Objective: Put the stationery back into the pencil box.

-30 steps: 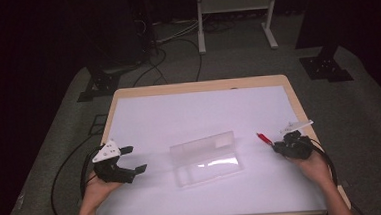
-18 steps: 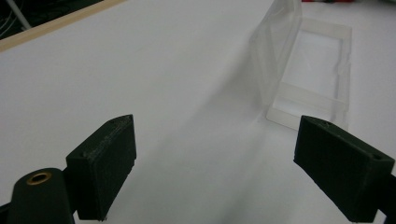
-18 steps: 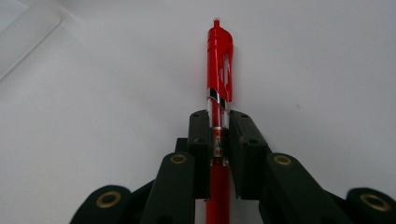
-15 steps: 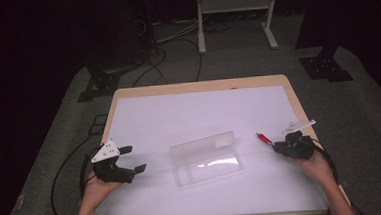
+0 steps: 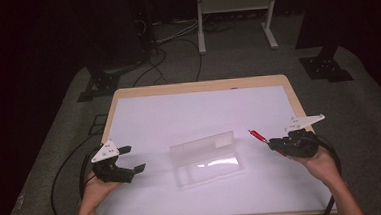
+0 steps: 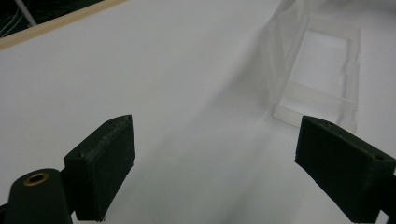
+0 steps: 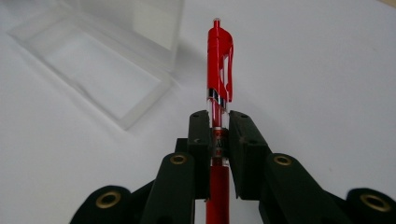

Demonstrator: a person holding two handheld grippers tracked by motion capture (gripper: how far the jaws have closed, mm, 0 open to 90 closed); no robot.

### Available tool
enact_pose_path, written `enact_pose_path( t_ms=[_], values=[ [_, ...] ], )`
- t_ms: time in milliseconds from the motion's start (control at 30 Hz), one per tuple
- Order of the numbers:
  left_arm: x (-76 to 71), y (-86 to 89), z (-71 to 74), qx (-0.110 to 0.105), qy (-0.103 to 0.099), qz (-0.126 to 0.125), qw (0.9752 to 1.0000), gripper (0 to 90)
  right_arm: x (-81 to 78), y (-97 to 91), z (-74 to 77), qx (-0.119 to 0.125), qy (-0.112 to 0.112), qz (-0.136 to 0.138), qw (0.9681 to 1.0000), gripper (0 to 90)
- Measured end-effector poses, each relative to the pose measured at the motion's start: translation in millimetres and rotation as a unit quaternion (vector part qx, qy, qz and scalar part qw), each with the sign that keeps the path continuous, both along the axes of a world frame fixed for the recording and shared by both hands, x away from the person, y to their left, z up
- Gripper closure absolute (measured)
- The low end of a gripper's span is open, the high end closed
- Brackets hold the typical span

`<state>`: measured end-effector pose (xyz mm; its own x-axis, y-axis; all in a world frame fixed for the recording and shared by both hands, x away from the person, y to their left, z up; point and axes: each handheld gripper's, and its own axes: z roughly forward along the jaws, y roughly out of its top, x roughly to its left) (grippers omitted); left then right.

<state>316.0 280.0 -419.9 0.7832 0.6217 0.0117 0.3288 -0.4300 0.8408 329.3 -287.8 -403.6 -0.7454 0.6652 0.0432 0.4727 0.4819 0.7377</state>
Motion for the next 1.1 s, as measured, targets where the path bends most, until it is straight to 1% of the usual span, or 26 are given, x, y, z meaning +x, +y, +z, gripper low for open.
enact_pose_path(
  t_ms=[233, 433, 667, 767, 1100],
  values=[
    [-0.1, 0.6, 0.0, 0.001, 0.0, 0.0, 1.0, 11.5, -2.5, 13.4, 22.1, 0.02, -0.007, 0.039, 0.999, 78.7],
    [-0.1, 1.0, 0.0, 0.0, -0.001, -0.002, 1.0, 11.4, -1.5, 24.5, 32.5, 0.025, -0.009, 0.063, 0.9976, 78.7],
    [0.0, 1.6, -0.2, -0.001, 0.0, -0.001, 1.0, 11.4, 0.0, 41.6, 39.4, 0.023, -0.012, 0.099, 0.9947, 78.6],
    [-0.2, 1.5, -0.1, -0.001, 0.0, -0.002, 1.0, 11.4, 0.4, 50.4, 42.0, 0.028, -0.011, 0.115, 0.9929, 78.7],
    [-0.6, 2.4, 0.4, -0.004, -0.002, -0.001, 1.0, 11.4, 3.8, 72.4, 42.1, 0.025, -0.006, 0.15, 0.9883, 78.7]
  ],
)
